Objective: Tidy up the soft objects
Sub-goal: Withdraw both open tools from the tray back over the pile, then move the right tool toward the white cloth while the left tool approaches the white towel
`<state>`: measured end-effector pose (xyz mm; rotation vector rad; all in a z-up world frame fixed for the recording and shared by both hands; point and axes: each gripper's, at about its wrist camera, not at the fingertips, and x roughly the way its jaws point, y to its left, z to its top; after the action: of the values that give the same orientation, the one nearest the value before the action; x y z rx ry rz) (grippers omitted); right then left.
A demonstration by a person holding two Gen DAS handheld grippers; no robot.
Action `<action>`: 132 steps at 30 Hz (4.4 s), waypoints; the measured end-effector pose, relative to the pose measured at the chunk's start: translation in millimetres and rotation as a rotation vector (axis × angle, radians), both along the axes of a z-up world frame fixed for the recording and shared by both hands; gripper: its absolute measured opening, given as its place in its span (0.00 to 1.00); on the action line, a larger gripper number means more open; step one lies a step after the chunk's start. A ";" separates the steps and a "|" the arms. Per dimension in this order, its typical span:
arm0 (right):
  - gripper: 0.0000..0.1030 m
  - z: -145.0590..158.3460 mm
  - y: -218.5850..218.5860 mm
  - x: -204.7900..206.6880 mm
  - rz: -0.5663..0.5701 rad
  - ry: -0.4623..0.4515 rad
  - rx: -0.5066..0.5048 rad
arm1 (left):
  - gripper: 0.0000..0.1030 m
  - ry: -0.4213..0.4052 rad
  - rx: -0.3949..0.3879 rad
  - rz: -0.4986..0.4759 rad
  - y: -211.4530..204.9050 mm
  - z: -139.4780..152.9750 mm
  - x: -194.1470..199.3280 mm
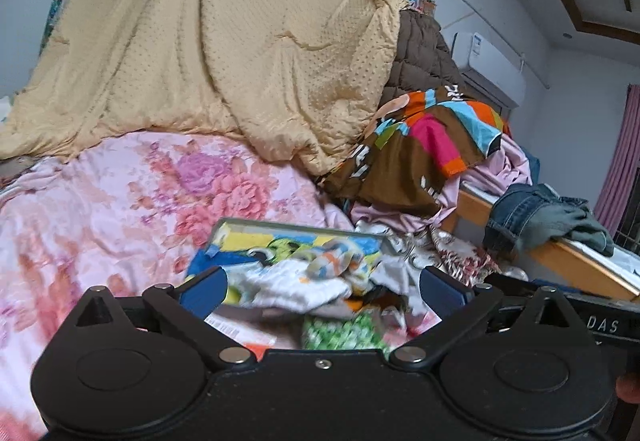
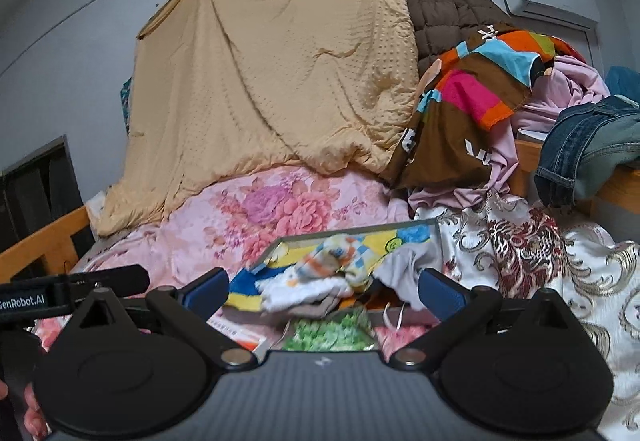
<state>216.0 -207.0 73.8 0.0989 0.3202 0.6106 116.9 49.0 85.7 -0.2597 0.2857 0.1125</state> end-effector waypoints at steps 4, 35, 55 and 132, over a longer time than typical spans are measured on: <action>1.00 -5.6 2.8 -22.7 0.004 -0.004 -0.017 | 0.99 0.024 0.010 0.028 4.2 -8.9 -28.0; 1.00 -64.0 19.7 -80.3 0.087 0.088 -0.187 | 0.99 0.249 0.041 0.113 -1.3 -74.4 -97.9; 1.00 -90.4 42.7 -75.9 0.174 0.173 -0.247 | 0.99 0.349 -0.117 0.193 25.1 -84.1 -89.9; 0.90 -139.6 126.9 -3.9 0.432 0.144 -0.278 | 0.55 0.274 -0.287 -0.276 83.2 -141.6 45.6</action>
<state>212.1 -80.1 -65.7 -0.1999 0.5708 0.9819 162.5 132.2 -55.9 -0.4878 0.6086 -0.1691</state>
